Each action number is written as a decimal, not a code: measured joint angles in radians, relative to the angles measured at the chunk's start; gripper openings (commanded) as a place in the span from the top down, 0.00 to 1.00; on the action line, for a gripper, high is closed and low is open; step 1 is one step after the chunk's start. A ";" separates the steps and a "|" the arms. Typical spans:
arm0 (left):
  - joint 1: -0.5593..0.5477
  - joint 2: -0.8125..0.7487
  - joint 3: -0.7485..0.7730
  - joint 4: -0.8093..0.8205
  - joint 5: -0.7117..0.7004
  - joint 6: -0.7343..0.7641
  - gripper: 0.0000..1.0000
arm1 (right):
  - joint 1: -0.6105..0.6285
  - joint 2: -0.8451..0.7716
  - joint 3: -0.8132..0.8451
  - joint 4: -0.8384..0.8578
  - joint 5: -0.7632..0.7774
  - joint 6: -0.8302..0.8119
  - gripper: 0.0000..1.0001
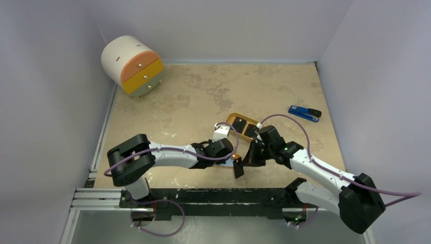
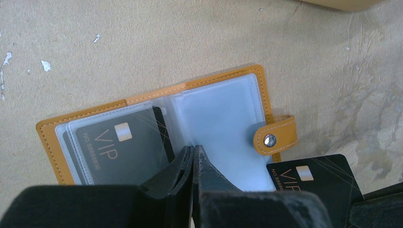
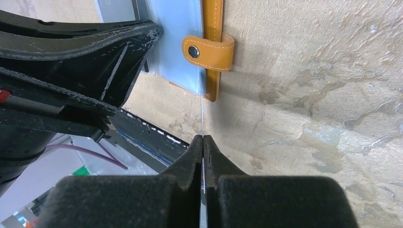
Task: Put the credit cards into the card holder
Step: Turn over the card slot in the card holder.
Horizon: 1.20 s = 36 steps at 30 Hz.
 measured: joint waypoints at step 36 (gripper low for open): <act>0.000 -0.035 -0.005 -0.052 0.000 -0.020 0.90 | 0.000 0.067 -0.056 0.231 -0.031 0.050 1.00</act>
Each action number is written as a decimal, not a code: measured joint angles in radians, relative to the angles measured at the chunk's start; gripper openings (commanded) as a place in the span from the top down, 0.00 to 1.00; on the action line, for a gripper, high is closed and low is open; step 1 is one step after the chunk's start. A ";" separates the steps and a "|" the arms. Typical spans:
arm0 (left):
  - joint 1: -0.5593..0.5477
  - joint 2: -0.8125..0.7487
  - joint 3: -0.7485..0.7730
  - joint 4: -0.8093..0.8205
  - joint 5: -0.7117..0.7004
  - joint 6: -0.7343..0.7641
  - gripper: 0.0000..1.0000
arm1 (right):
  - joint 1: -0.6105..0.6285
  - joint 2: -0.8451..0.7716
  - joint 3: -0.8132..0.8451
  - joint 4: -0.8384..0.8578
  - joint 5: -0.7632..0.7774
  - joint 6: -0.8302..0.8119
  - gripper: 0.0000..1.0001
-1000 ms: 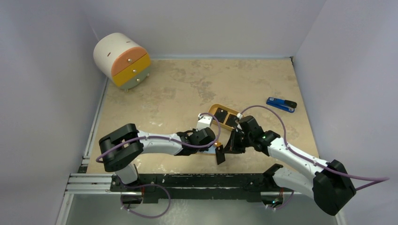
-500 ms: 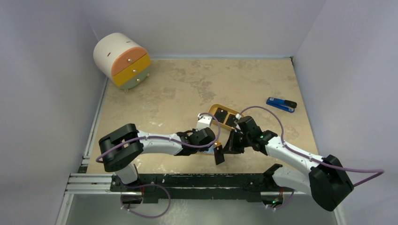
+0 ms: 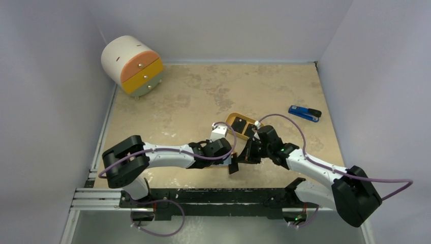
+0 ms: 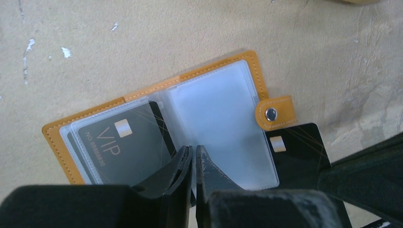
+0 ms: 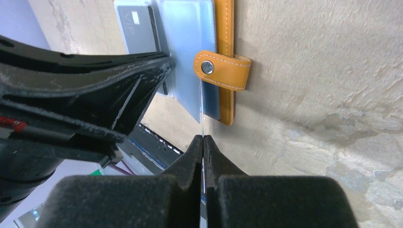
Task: Put the credit cards into the card holder
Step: Turn over the card slot in the card holder.
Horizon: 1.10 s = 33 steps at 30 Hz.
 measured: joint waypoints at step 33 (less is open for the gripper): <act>0.035 -0.452 -0.113 -0.252 -0.163 -0.116 0.77 | 0.137 0.208 0.127 0.226 -0.017 0.033 1.00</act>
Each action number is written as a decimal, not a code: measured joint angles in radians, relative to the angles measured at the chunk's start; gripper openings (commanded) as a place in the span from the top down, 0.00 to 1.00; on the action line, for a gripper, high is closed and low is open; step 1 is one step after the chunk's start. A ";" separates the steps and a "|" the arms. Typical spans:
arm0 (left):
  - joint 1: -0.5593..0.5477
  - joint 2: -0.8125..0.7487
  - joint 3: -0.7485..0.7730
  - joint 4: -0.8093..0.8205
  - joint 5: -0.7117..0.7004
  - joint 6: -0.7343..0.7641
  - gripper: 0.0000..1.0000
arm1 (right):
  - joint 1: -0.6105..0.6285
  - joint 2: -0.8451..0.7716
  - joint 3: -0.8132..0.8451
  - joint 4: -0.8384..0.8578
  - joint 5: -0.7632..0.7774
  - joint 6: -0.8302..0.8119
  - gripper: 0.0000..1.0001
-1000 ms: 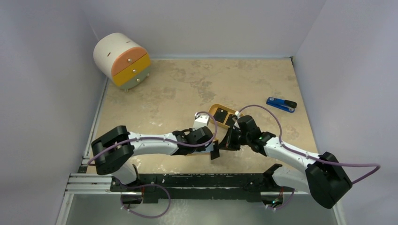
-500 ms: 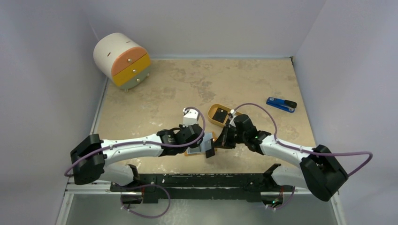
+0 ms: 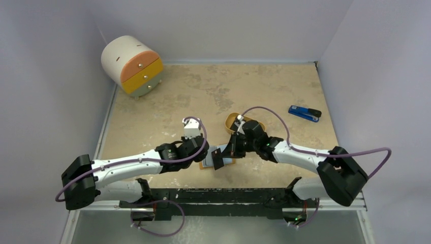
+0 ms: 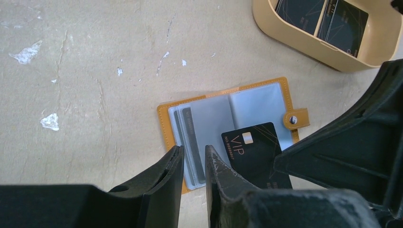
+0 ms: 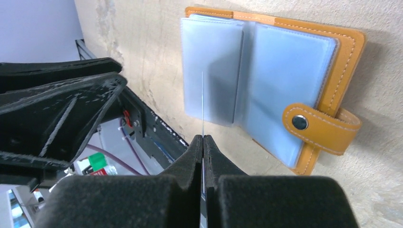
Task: Put the credit cards into the card holder
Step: Turn over the card slot in the card holder.
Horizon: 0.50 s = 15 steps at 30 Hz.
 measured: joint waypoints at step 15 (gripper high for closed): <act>0.011 0.032 -0.070 0.176 0.100 -0.032 0.86 | 0.007 0.132 0.027 0.003 0.024 0.003 1.00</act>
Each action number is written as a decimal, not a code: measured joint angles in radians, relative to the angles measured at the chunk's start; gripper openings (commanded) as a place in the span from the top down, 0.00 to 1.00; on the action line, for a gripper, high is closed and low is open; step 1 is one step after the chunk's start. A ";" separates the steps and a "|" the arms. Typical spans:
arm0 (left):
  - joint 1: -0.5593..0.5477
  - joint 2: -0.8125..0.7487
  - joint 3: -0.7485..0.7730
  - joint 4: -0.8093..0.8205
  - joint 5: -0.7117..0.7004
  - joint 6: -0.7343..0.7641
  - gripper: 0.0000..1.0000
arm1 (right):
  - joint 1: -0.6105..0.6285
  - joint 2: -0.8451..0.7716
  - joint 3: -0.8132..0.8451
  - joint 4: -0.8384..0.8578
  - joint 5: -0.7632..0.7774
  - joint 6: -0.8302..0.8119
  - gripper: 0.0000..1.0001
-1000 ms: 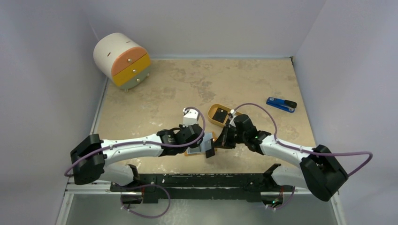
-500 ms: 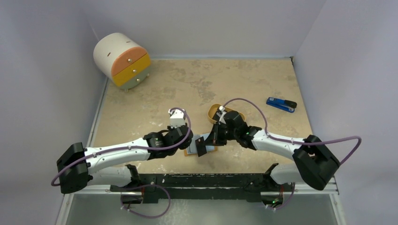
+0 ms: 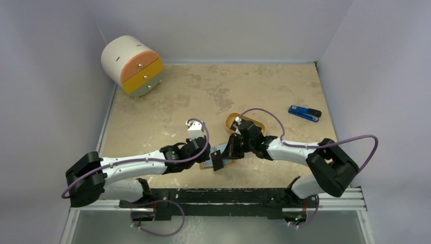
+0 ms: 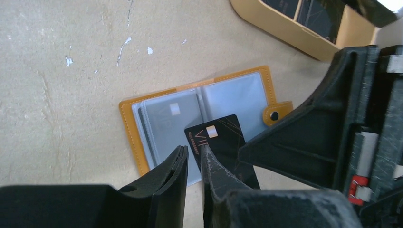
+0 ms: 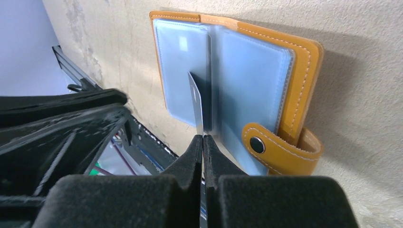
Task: Put the credit cards into the card holder
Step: Turn over the card slot in the card holder.
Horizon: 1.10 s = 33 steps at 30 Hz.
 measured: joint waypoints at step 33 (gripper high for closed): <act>0.041 0.174 -0.076 0.167 0.019 -0.066 1.00 | -0.067 -0.045 0.030 -0.089 0.042 -0.024 1.00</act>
